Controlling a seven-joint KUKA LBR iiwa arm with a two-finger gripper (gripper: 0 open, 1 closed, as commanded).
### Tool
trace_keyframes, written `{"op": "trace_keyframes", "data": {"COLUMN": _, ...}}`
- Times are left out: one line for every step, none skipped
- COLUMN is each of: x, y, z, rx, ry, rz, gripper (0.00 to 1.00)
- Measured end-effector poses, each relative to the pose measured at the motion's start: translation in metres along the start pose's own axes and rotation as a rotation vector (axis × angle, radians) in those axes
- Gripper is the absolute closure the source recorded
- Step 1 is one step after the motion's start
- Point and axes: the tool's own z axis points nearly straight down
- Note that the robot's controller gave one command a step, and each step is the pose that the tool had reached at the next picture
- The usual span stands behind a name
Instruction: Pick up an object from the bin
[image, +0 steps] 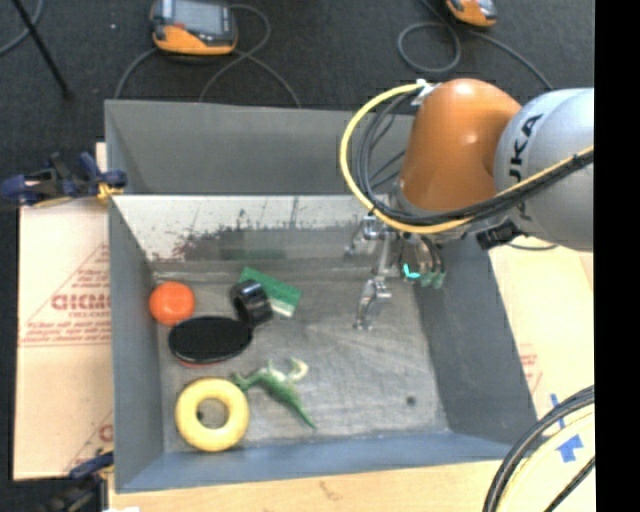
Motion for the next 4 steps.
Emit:
{"op": "trace_keyframes", "data": {"x": -0.002, "y": 0.0, "z": -0.004, "rx": 0.0, "ry": -0.008, "rz": 0.0, "gripper": 0.0}}
{"op": "trace_keyframes", "data": {"x": 0.025, "y": 0.053, "z": 0.132, "rx": 0.004, "ry": -0.011, "rz": -0.379, "gripper": 1.0}}
{"op": "trace_keyframes", "data": {"x": 0.024, "y": 0.054, "z": 0.133, "rx": 0.005, "ry": -0.013, "rz": -0.385, "gripper": 1.0}}
{"op": "trace_keyframes", "data": {"x": 0.004, "y": 0.06, "z": 0.129, "rx": 0.001, "ry": -0.008, "rz": -0.267, "gripper": 0.0}}
